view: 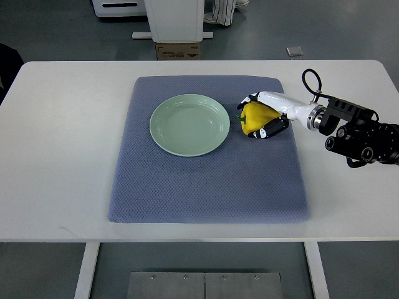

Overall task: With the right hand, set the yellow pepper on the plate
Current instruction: 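Carry the pepper with the right hand onto the green plate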

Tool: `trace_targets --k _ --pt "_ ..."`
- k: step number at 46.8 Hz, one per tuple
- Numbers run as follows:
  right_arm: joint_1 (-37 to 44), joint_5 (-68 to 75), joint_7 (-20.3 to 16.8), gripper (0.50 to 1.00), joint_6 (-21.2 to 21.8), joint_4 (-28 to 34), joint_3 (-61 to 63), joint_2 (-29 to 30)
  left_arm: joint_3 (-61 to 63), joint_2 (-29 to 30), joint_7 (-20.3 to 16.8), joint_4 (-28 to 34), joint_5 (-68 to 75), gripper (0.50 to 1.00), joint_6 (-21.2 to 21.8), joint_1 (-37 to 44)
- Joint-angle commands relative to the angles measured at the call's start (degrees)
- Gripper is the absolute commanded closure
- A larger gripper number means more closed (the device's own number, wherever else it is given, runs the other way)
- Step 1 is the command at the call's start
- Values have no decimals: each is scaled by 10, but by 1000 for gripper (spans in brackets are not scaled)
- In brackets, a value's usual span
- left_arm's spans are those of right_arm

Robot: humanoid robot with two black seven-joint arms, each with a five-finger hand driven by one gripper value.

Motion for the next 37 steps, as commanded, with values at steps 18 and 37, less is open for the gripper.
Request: trace_targets --k 18,37 --pt "16 14 8 1000 -6 3 2 1 0 0 0 0 1 500 0 0" --pt "36 23 -13 1000 -6 1 26 77 0 0 0 0 0 500 0 0"
